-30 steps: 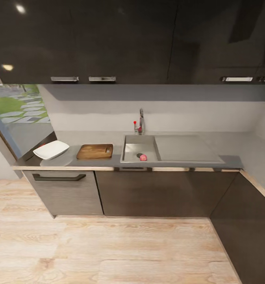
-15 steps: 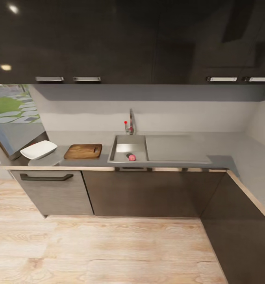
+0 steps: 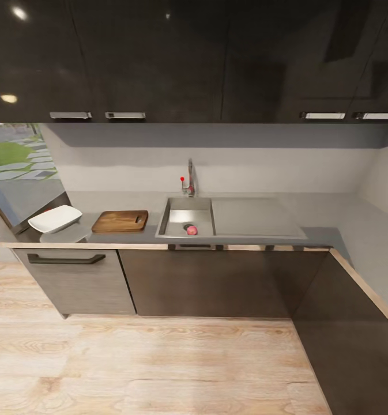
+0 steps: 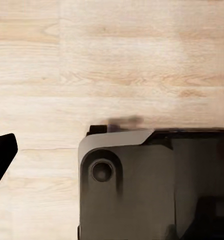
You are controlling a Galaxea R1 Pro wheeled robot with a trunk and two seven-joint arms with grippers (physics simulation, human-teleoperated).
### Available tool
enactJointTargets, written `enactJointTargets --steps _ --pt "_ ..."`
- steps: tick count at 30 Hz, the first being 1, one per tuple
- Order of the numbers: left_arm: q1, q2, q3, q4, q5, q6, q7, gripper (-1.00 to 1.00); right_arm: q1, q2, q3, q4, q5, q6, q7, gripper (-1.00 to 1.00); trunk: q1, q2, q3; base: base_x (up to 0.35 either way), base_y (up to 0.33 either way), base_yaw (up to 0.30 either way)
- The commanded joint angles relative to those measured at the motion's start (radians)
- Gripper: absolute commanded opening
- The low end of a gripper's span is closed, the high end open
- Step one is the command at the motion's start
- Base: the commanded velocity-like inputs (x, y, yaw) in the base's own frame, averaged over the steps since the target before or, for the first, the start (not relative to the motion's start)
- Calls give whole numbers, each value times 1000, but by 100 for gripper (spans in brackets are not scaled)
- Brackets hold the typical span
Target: In the kitchen, take the Vidalia onion out of the sink, dice it on the chopping board with the paring knife, put the diced onion into the bowl on the countertop, then place both the paring knife and the chopping board into the sink.
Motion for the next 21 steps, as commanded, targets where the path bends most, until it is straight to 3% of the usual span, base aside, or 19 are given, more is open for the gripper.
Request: enactJointTargets --steps 1,7,10,12,15,18,21 --pt "0 0 -3 -67 2 52 1 100 -1 0 -1 0 11 -2 -9 100 1 -2 -2 0 0 0" --pt "0 -1 -4 -325 2 250 0 100 -1 0 -1 1 11 -2 -9 100 1 -2 -2 0 0 0" --pt "0 -6 -6 -554 2 352 -1 100 -1 0 -1 1 11 -3 -9 100 1 -2 -2 0 0 0" --pt "0 -11 -6 -605 2 371 0 100 -1 0 -1 1 11 -3 -9 100 1 -2 -2 0 0 0" --pt "0 -36 -7 -756 1 446 -1 100 -1 0 -1 1 11 -3 -9 100 1 -2 -2 0 0 0" --pt "-1 -46 -9 -845 1 516 -1 100 -1 0 -1 1 11 -3 -9 100 1 -2 -2 0 0 0" --pt "-39 -61 -19 -934 0 599 0 100 -1 0 -1 1 11 -3 -11 100 1 -2 -2 0 0 0"
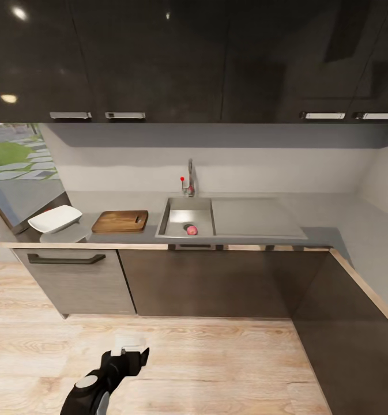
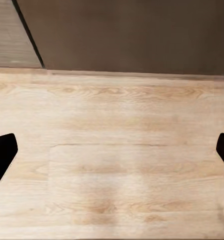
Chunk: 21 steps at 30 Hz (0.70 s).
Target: In the kitchen, take the Vidalia onion out of the sink, dice it on the chopping board with the paring knife, put the diced onion into the bowl on the countertop, then place both the paring knife and the chopping board into the sink.
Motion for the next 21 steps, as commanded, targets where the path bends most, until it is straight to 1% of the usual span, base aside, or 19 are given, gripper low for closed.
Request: enactJointTargets --steps 1,2,4,5,6,8,9,10,11,12,13,14,16,17,18,19,20,21 --pt "-23 -7 -9 -19 1 25 1 100 -1 0 -1 1 11 -2 -9 100 1 -2 -2 0 0 0" --pt "-59 -14 -26 -34 1 45 1 100 -1 0 -1 1 11 -2 -8 100 1 -2 -2 0 0 0" --pt "-111 -19 -44 -43 1 70 1 100 -1 0 -1 1 11 -2 -9 100 1 -2 -2 0 0 0" --pt "-123 -20 -46 -44 1 76 1 100 -1 0 -1 1 11 -2 -9 100 1 -2 -2 0 0 0" --pt "-148 -23 -51 -47 1 88 1 100 -1 0 -1 1 11 -2 -8 100 1 -2 -2 0 0 0" --pt "-174 -28 -53 -48 1 100 1 100 -1 0 -1 1 11 -2 -8 100 1 -2 -2 0 0 0" --pt "-202 -35 -55 -48 1 111 1 100 -1 0 -1 1 11 -2 -8 100 1 -2 -2 0 0 0" --pt "-260 -48 -57 -47 2 137 1 100 -1 0 -1 1 11 -2 -8 100 1 -2 -2 0 0 0" --pt "-292 -51 -58 -46 2 155 1 100 -1 0 -1 1 11 -2 -8 100 1 -2 -2 0 0 0" --pt "-308 -53 -58 -45 2 165 1 100 -1 0 -1 1 11 -2 -7 100 1 -2 -2 0 0 0" --pt "-343 -55 -59 -41 3 189 2 100 -1 0 -1 1 11 -2 -7 100 1 -2 -2 0 0 0" --pt "-360 -56 -59 -39 3 202 1 100 -1 0 -2 1 11 -2 -7 100 1 -2 -2 0 0 0" --pt "-430 -57 -60 -33 3 253 1 100 -1 0 -3 1 11 -3 -7 100 1 -2 -2 0 0 0" --pt "-447 -58 -60 -30 3 264 1 100 -1 0 -3 1 11 -3 -7 100 1 -2 -2 0 0 0" --pt "-480 -60 -62 -20 3 283 2 100 -1 0 -4 1 11 -3 -7 100 1 -2 -2 0 0 0" --pt "-533 -68 -67 3 3 301 2 100 -1 0 -4 1 10 -3 -7 100 1 -2 -2 0 0 0" --pt "-551 -70 -69 14 3 305 2 100 -1 0 -4 1 10 -3 -7 100 1 -2 -2 0 0 0" --pt "-589 -73 -74 38 3 310 2 100 -1 0 -4 1 10 -3 -7 100 1 -2 -2 0 0 0"
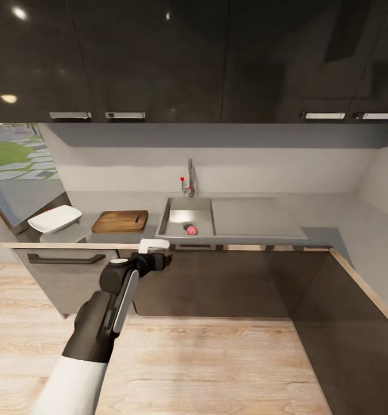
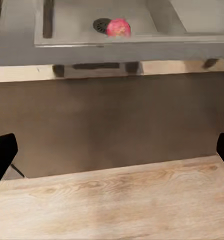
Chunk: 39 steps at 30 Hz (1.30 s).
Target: In the kitchen, take the Vidalia onion out of the sink, dice it on the chopping board with the paring knife, put the diced onion into the bowl on the countertop, then place both the paring knife and the chopping board into the sink.
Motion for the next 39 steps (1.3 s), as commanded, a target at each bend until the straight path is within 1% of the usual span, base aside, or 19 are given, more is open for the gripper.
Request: enactJointTargets --steps 1,5,7,9,10,11,12,13,14,15,17,19,20,23,25,30,33,34,39 --pt "-22 -1 -2 14 1 7 1 100 -1 0 -1 0 11 -2 -9 100 1 -2 -2 0 0 0" --pt "-141 -6 -14 131 2 13 1 100 -1 0 -2 0 11 -2 -9 100 1 -2 -2 0 0 0" --pt "-231 -7 -17 226 3 13 1 100 -1 0 -2 0 11 -1 -9 100 1 -2 -2 0 0 0" --pt "-277 -8 -18 281 3 13 0 100 -1 1 -2 0 11 -1 -9 100 1 -2 -2 0 0 0" --pt "-326 -11 -19 341 4 12 0 100 -1 1 -2 0 11 -1 -9 100 1 -2 -2 0 0 0" --pt "-350 -12 -19 373 4 11 0 100 -1 1 -2 0 11 -1 -9 100 1 -2 -2 0 0 0" --pt "-399 -13 -19 438 4 10 0 100 -1 1 -2 0 11 -1 -9 100 1 -2 -2 0 0 0" --pt "-424 -14 -19 471 4 9 0 100 -1 1 -2 0 11 -1 -9 100 1 -2 -2 0 0 0" --pt "-474 -16 -19 537 5 7 0 100 -1 2 -1 0 11 -1 -9 100 1 -2 -2 0 0 0" --pt "-500 -17 -19 568 5 6 0 100 -1 2 -1 0 11 -1 -9 100 1 -2 -2 0 0 0" --pt "-598 -19 -19 686 6 -12 0 100 -1 2 -1 0 11 -2 -9 100 1 -2 -2 0 0 0" --pt "-641 -20 -19 738 7 -28 0 100 -1 2 -1 0 11 -2 -9 100 1 -2 -2 0 0 0" --pt "-678 -20 -19 788 7 -47 0 100 -1 2 -1 0 10 -2 -9 100 1 -2 -2 0 0 0" --pt "-729 -22 -19 868 7 -85 2 100 -1 2 -1 0 10 -2 -9 100 1 -2 -2 0 0 0" --pt "-747 -22 -20 902 8 -101 2 100 -1 2 -2 0 9 -2 -9 100 1 -2 -2 0 0 0" --pt "-762 -19 -20 963 13 -115 1 100 -1 2 -2 2 7 -2 -9 100 1 -2 -2 0 0 -74" --pt "-765 -16 -20 1001 34 -118 -1 100 -1 2 -2 4 7 -3 -9 100 1 -2 -1 0 0 -201" --pt "-765 -13 -20 1014 63 -120 -2 100 -1 2 -1 5 6 -4 -9 100 1 -2 0 0 0 -251" --pt "-764 -7 -20 1007 82 -119 0 100 -1 2 -1 8 6 -3 -9 100 1 -2 4 0 0 -242"
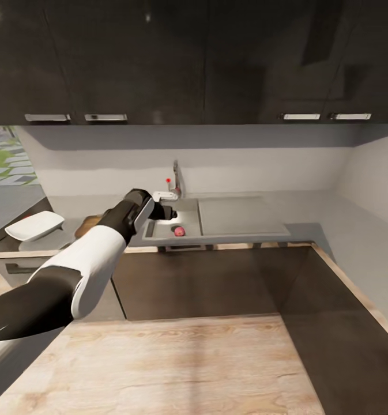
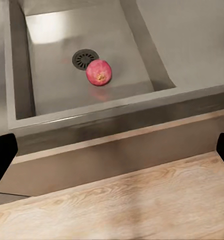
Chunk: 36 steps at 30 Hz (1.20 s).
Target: In the kitchen, take the Vidalia onion out of the sink, dice it on the chopping board with the paring knife, put the diced onion into the bowl on the countertop, then place both the paring knife and the chopping board into the sink.
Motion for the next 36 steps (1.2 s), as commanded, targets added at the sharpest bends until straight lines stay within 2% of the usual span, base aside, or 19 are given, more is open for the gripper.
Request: enactJointTargets --steps 1,10,22,36 --pt "-1 3 -7 -5 10 5 3 100 -1 0 -1 1 11 -2 -9 100 1 -2 -2 0 0 -158" --pt "3 29 -6 -30 13 10 4 100 -1 0 -1 2 11 -2 -8 100 1 -2 0 34 0 -39" --pt "36 28 -7 -12 13 8 4 100 -1 0 -1 1 11 -2 -9 100 1 -2 -2 321 -47 -1" --pt "77 28 -7 7 12 4 3 100 -1 0 -2 1 11 -2 -9 100 1 -2 -22 340 -120 0"
